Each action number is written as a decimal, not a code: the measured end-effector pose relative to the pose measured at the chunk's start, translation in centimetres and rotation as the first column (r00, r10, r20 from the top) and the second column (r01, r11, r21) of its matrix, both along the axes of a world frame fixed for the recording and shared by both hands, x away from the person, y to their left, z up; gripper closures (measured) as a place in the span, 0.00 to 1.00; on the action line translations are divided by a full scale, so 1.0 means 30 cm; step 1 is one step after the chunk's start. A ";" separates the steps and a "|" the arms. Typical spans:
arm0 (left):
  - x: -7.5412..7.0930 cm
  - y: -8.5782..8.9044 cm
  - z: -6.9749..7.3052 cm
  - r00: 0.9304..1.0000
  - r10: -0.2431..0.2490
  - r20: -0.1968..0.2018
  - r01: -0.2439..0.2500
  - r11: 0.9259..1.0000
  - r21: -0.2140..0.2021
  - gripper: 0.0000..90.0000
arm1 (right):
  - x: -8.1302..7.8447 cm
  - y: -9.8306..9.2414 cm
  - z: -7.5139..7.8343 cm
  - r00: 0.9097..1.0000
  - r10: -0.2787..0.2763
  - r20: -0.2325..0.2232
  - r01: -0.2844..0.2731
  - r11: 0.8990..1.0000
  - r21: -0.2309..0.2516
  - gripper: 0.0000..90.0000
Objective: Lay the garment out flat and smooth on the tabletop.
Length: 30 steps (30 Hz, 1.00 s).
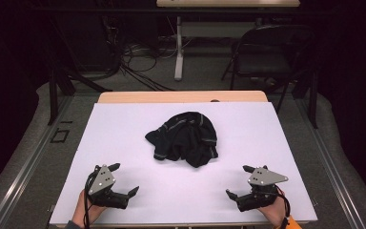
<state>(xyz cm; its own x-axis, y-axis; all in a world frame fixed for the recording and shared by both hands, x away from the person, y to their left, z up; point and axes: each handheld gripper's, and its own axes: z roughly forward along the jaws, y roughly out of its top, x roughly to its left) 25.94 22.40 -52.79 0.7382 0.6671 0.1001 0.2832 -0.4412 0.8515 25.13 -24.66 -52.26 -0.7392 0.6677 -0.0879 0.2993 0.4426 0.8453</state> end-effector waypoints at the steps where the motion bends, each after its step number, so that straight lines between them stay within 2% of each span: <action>1: 0.003 -0.004 -0.002 1.000 -0.003 -0.007 0.003 1.000 0.003 0.00 | 0.002 0.003 -0.002 1.000 -0.002 -0.005 0.002 1.000 -0.002 0.00; 14: 0.048 -0.046 -0.019 0.999 -0.017 -0.051 0.019 0.999 0.031 0.00 | 0.036 0.028 -0.018 0.999 0.002 -0.053 -0.003 1.000 -0.027 0.00; 26: 0.123 -0.083 -0.023 0.997 0.001 -0.072 0.002 0.999 0.039 0.00 | 0.084 0.055 -0.020 0.997 0.001 -0.078 -0.003 1.000 -0.028 0.00; 30: 0.157 -0.098 -0.024 0.997 0.005 -0.081 -0.001 0.999 0.048 0.00 | 0.115 0.067 -0.020 0.997 0.003 -0.083 -0.004 1.000 -0.018 0.01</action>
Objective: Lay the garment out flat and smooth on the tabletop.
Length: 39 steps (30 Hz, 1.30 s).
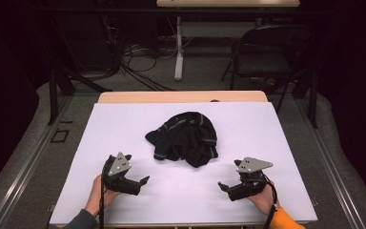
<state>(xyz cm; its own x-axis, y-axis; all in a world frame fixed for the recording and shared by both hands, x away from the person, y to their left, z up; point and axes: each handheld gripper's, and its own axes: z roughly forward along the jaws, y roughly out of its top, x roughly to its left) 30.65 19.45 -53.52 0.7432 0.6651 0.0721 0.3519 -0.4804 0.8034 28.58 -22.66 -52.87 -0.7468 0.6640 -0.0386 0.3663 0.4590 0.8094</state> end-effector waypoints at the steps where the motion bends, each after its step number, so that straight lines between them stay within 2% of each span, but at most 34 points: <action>1: 0.000 0.000 0.000 1.000 0.000 0.000 0.000 1.000 0.000 0.00 | 0.007 0.004 0.000 1.000 0.004 -0.001 -0.004 1.000 -0.002 0.01; 9: 0.069 -0.043 -0.010 1.000 0.012 -0.027 -0.011 1.000 0.022 0.01 | 0.058 0.042 -0.009 1.000 0.015 -0.007 -0.015 1.000 -0.016 0.01; 15: 0.111 -0.079 -0.013 0.999 0.012 -0.029 -0.011 1.000 0.029 0.00 | 0.093 0.062 -0.010 1.000 0.009 -0.015 -0.009 1.000 -0.011 0.01; 21: 0.164 -0.129 -0.021 0.998 0.002 -0.063 0.000 0.999 0.032 0.00 | 0.149 0.094 -0.023 1.000 0.008 -0.028 -0.009 1.000 -0.019 0.02; 23: 0.183 -0.143 -0.025 0.998 0.003 -0.068 0.000 0.999 0.040 0.00 | 0.182 0.112 -0.033 0.999 0.002 -0.039 -0.004 1.000 -0.029 0.02; 25: 0.200 -0.152 -0.027 0.997 0.006 -0.079 -0.003 0.999 0.033 0.00 | 0.194 0.118 -0.037 0.999 0.003 -0.044 -0.005 1.000 -0.029 0.02; 35: 0.250 -0.179 -0.037 0.994 0.006 -0.108 -0.001 0.999 0.046 0.00 | 0.284 0.156 -0.069 0.995 -0.011 -0.099 0.006 0.999 -0.046 0.00; 39: 0.255 -0.191 -0.043 0.994 -0.002 -0.109 0.009 0.998 0.061 0.00 | 0.290 0.169 -0.075 0.994 -0.004 -0.105 -0.002 0.998 -0.058 0.00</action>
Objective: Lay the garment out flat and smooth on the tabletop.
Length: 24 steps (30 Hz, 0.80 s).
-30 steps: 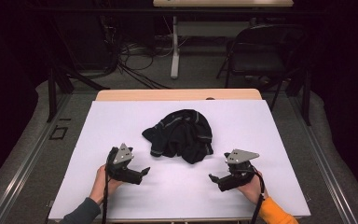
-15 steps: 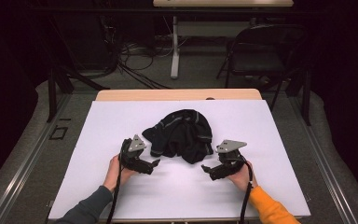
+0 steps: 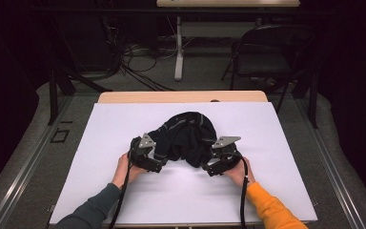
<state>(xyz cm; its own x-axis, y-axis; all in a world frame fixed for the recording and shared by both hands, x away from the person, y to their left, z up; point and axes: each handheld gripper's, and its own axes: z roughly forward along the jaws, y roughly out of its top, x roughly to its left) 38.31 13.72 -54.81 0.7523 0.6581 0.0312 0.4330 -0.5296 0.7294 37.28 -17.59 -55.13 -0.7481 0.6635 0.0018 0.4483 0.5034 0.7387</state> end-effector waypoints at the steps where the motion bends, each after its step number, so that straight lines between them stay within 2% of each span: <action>1: 0.002 -0.002 0.001 1.000 0.000 -0.004 0.000 1.000 0.000 0.00 | 0.006 0.006 -0.003 1.000 0.002 -0.003 -0.002 1.000 -0.002 0.00; 4: 0.013 -0.009 0.004 1.000 0.004 -0.001 -0.004 1.000 0.004 0.00 | 0.014 0.009 0.000 1.000 -0.001 -0.009 0.001 1.000 0.006 0.00; 7: 0.026 -0.017 0.003 1.000 0.008 -0.010 -0.008 1.000 0.009 0.00 | 0.035 0.014 0.003 1.000 -0.009 -0.014 0.009 1.000 0.020 0.00; 11: 0.042 -0.030 -0.012 1.000 0.007 -0.026 -0.006 1.000 0.026 0.00 | 0.047 0.025 -0.006 1.000 -0.008 -0.019 0.008 1.000 0.015 0.00; 18: 0.056 -0.047 -0.019 1.000 0.010 -0.028 -0.009 0.999 0.046 0.03 | 0.064 0.045 -0.020 0.999 -0.004 -0.038 0.004 1.000 -0.006 0.00; 24: 0.065 -0.052 -0.021 1.000 0.009 -0.020 -0.008 0.998 0.063 0.10 | 0.069 0.058 -0.029 0.999 -0.004 -0.043 0.003 1.000 -0.031 0.00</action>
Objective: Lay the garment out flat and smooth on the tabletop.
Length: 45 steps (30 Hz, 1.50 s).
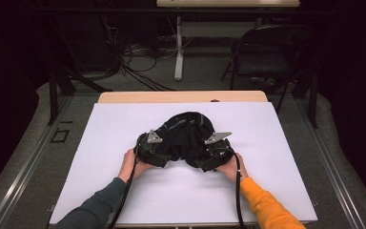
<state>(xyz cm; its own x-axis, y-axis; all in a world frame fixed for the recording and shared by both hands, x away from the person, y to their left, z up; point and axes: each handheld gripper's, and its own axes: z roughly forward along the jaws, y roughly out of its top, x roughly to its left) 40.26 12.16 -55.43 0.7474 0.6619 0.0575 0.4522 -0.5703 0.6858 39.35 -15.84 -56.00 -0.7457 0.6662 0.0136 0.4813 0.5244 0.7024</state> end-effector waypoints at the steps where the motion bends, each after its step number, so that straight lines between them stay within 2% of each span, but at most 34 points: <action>1: 0.001 0.000 -0.003 1.000 0.004 0.003 -0.004 1.000 0.001 0.15 | 0.003 0.003 -0.004 1.000 0.003 -0.004 -0.003 1.000 -0.001 0.01; 8: 0.011 0.004 -0.012 1.000 0.017 0.004 -0.017 1.000 0.005 0.27 | 0.008 0.007 -0.013 1.000 0.013 -0.013 -0.013 1.000 -0.001 0.07; 11: 0.012 0.003 -0.012 1.000 0.014 0.010 -0.014 1.000 0.002 0.37 | 0.005 0.008 -0.010 1.000 0.017 -0.008 -0.017 1.000 0.008 0.15; 12: 0.012 0.004 -0.012 1.000 0.013 0.013 -0.013 1.000 -0.001 0.37 | 0.005 0.008 -0.010 1.000 0.017 -0.008 -0.017 1.000 0.008 0.15; 13: 0.013 0.006 -0.012 1.000 0.014 0.016 -0.014 1.000 -0.010 0.47 | 0.004 0.006 -0.008 1.000 0.012 -0.009 -0.012 1.000 0.015 0.21; 14: 0.013 0.006 -0.012 1.000 0.014 0.016 -0.014 1.000 -0.010 0.52 | 0.004 0.006 -0.008 1.000 0.012 -0.009 -0.012 1.000 0.015 0.21; 15: 0.014 0.008 -0.013 1.000 0.009 0.014 -0.009 1.000 -0.015 0.56 | 0.004 0.004 -0.008 1.000 0.011 -0.005 -0.011 1.000 0.024 0.26; 16: 0.014 0.009 -0.013 1.000 0.005 0.011 -0.005 1.000 -0.022 0.56 | 0.003 0.002 -0.007 1.000 0.008 0.003 -0.008 1.000 0.026 0.32; 17: 0.014 0.009 -0.014 1.000 0.001 0.011 -0.001 1.000 -0.025 0.64 | 0.003 -0.002 -0.004 1.000 0.001 0.009 -0.001 1.000 0.023 0.36; 18: 0.013 0.009 -0.013 1.000 0.000 0.015 0.000 1.000 -0.023 0.64 | 0.003 -0.002 -0.004 1.000 0.001 0.009 -0.001 1.000 0.023 0.43; 21: 0.011 0.010 -0.009 1.000 -0.009 0.011 0.010 1.000 -0.023 0.74 | 0.002 -0.010 -0.001 1.000 -0.005 0.013 0.005 0.999 0.033 0.57; 22: 0.009 0.013 -0.006 1.000 -0.013 0.003 0.014 1.000 -0.028 0.77 | -0.002 -0.013 0.002 1.000 -0.007 0.009 0.007 0.999 0.035 0.66; 23: 0.009 0.013 -0.006 1.000 -0.013 0.003 0.014 1.000 -0.028 0.78 | -0.002 -0.013 0.002 1.000 -0.007 0.009 0.007 0.999 0.035 0.66; 24: 0.006 0.017 -0.003 1.000 -0.020 -0.011 0.020 0.999 -0.034 0.78 | -0.006 -0.016 0.005 1.000 -0.007 0.015 0.006 0.999 0.034 0.72; 28: -0.001 0.020 0.000 1.000 -0.029 -0.012 0.029 0.999 -0.028 0.79 | -0.012 -0.025 0.011 1.000 -0.006 0.008 0.006 0.999 0.032 0.76; 45: -0.053 0.034 0.014 0.998 -0.063 -0.009 0.063 0.998 -0.022 0.80 | -0.050 -0.043 0.025 1.000 0.026 0.002 -0.026 1.000 0.001 0.77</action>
